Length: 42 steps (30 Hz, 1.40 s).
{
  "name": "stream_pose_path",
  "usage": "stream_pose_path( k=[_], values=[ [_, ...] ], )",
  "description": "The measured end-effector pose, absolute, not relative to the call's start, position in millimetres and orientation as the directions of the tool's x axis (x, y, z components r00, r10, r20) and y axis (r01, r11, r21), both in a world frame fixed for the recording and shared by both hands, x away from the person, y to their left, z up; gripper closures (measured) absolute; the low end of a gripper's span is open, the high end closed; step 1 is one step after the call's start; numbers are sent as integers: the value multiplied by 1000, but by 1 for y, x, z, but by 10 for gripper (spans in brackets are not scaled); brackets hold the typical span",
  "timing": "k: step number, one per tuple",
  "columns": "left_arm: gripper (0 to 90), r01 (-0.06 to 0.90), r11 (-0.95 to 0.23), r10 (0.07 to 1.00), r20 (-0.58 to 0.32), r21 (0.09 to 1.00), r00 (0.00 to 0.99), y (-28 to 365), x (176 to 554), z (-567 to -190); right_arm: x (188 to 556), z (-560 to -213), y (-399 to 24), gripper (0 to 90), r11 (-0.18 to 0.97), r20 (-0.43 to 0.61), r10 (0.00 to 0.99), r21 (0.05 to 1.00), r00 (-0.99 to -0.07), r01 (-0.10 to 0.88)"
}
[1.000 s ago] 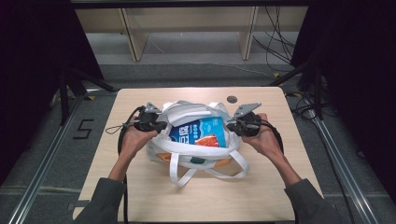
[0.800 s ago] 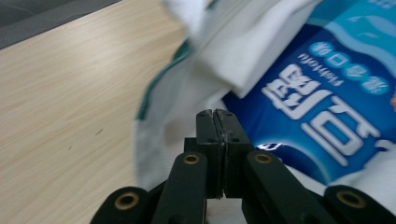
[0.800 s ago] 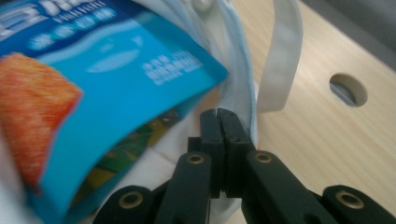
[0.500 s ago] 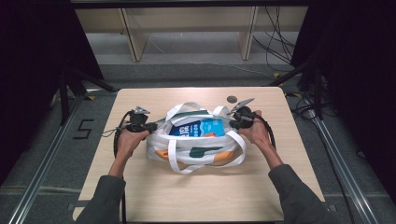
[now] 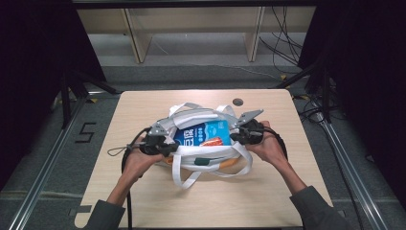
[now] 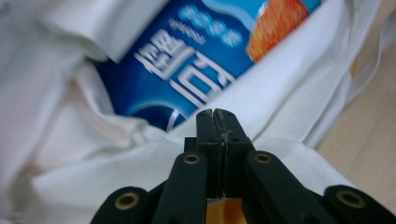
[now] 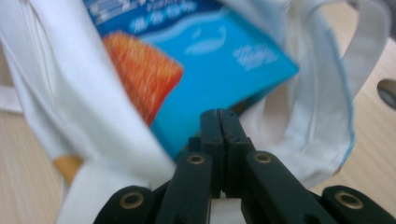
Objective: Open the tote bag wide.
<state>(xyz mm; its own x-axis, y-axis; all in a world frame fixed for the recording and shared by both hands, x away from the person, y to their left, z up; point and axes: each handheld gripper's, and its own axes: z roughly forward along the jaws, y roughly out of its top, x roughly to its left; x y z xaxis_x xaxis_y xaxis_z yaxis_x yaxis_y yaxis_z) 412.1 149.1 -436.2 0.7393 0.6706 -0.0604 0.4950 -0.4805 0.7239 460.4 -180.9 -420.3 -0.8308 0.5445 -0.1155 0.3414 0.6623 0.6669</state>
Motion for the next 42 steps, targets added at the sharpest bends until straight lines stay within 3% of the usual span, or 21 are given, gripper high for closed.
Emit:
stream_pose_path(
  k=[3, 8, 17, 42],
  values=[
    [892, 514, -507, 663, -68, 692, 746, 144, 407, -453, 456, -431, -186, 900, 689, -133, 559, 624, -819, 369],
    [881, 501, -501, 654, -71, 706, 753, 148, 408, -442, 456, -431, -189, 900, 684, -112, 560, 622, -821, 382],
    [851, 493, -411, 675, -107, 767, 730, 153, 404, -431, 454, -417, -187, 900, 650, -121, 565, 675, -816, 350],
    [779, 466, -364, 682, -110, 806, 723, 159, 394, -421, 452, -404, -201, 900, 608, -107, 601, 705, -792, 365]
  ],
)
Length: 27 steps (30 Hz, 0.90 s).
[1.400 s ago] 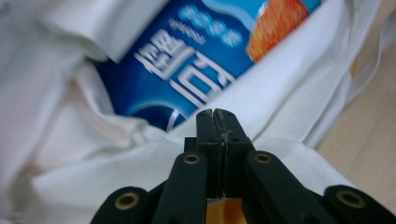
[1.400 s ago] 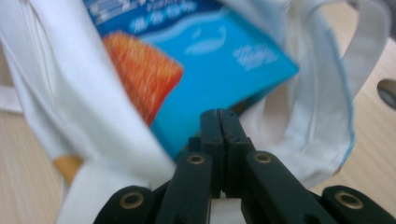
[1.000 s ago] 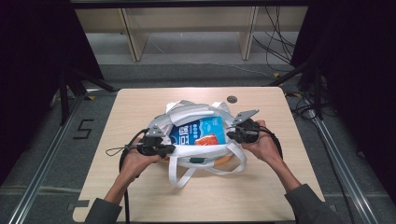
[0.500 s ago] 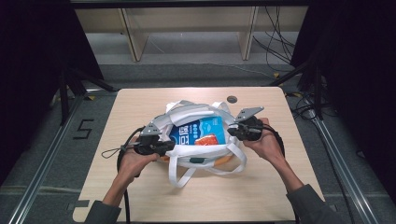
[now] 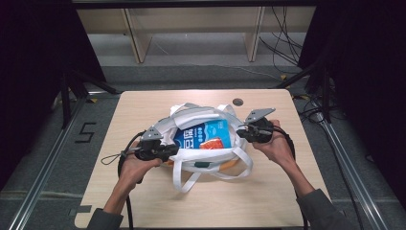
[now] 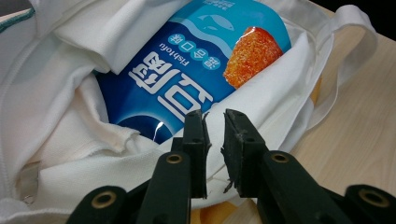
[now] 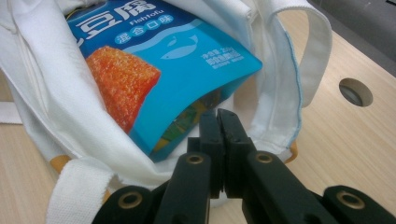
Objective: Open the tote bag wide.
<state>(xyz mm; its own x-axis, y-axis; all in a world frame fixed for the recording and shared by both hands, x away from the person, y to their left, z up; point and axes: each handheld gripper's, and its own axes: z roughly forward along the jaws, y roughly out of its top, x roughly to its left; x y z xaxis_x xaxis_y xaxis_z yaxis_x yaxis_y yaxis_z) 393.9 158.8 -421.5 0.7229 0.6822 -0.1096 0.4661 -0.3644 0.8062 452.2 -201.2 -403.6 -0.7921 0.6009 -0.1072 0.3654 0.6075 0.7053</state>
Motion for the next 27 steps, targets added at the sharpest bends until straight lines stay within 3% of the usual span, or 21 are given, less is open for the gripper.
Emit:
stream_pose_path(
  k=[27],
  values=[
    [680, 462, -298, 705, -134, 835, 696, 170, 378, -418, 444, -402, -230, 871, 563, -105, 644, 736, -758, 377]
  ],
)
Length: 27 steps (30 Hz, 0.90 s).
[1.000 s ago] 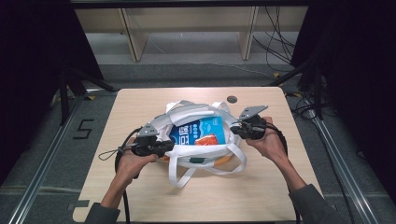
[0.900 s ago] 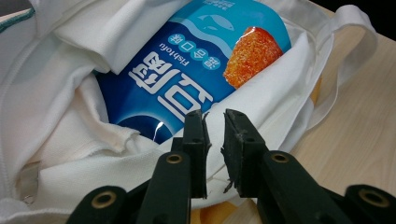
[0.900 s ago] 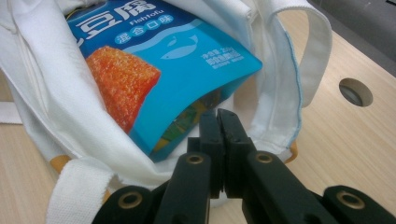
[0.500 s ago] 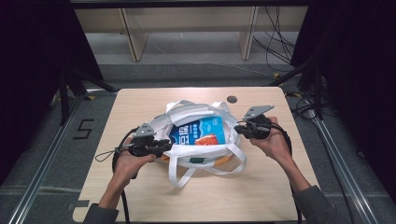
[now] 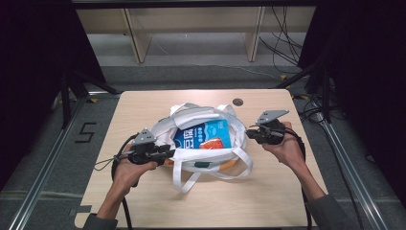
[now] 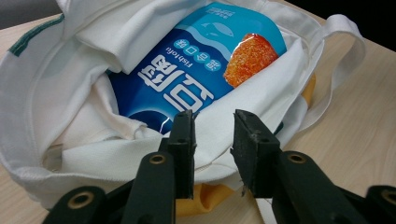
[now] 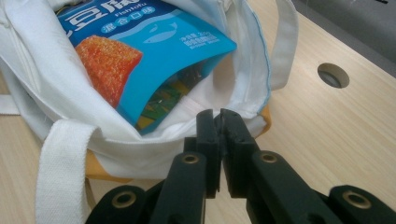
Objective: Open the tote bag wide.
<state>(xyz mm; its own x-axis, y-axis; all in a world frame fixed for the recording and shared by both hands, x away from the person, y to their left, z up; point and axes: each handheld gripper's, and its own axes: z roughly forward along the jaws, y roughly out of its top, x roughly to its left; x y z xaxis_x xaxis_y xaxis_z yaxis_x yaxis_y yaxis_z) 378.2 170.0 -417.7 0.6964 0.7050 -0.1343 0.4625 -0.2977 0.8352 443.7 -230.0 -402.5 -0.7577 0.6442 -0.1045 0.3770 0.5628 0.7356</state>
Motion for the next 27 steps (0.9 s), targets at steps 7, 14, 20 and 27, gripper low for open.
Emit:
stream_pose_path(
  k=[7, 14, 20, 27],
  values=[
    [544, 462, -273, 708, -149, 844, 690, 175, 372, -418, 440, -401, -239, 793, 562, -107, 646, 738, -756, 375],
    [414, 466, -262, 711, -158, 845, 686, 176, 366, -417, 431, -401, -249, 568, 508, -79, 705, 750, -705, 423],
    [346, 461, -277, 704, -148, 843, 694, 174, 356, -412, 426, -402, -257, 475, 488, -87, 721, 768, -687, 415],
    [309, 448, -279, 707, -134, 849, 694, 176, 344, -410, 416, -404, -261, 438, 442, -51, 750, 781, -660, 442]
  ],
)
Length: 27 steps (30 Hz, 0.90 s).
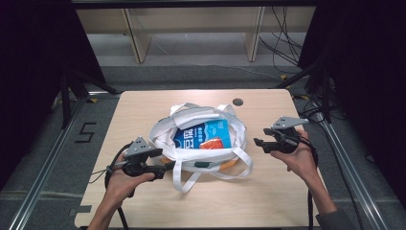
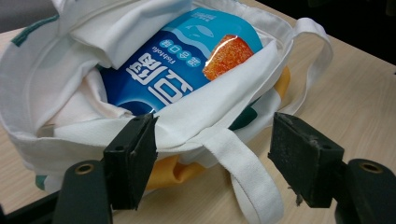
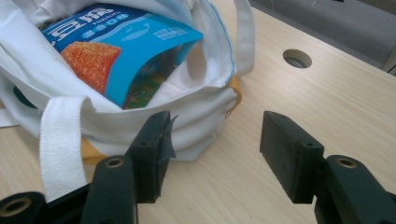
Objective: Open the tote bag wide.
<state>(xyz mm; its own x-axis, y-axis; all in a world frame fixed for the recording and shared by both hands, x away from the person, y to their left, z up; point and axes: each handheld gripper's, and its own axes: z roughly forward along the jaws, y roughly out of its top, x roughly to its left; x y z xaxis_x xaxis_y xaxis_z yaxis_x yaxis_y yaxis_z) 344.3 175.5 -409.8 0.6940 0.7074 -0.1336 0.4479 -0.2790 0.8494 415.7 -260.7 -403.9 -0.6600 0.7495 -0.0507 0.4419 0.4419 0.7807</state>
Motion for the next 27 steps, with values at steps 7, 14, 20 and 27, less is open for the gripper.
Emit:
stream_pose_path(
  k=[7, 14, 20, 27],
  values=[
    [283, 451, -279, 717, -128, 848, 685, 177, 337, -411, 407, -405, -263, 385, 431, -48, 754, 789, -656, 438],
    [278, 440, -292, 714, -112, 849, 691, 178, 331, -414, 400, -412, -269, 337, 447, -53, 751, 774, -658, 448],
    [276, 445, -306, 717, -104, 842, 690, 178, 327, -420, 391, -420, -273, 328, 441, -44, 760, 768, -648, 465],
    [284, 452, -287, 725, -117, 845, 679, 176, 319, -428, 382, -424, -275, 327, 445, -32, 755, 758, -655, 476]
  ],
)
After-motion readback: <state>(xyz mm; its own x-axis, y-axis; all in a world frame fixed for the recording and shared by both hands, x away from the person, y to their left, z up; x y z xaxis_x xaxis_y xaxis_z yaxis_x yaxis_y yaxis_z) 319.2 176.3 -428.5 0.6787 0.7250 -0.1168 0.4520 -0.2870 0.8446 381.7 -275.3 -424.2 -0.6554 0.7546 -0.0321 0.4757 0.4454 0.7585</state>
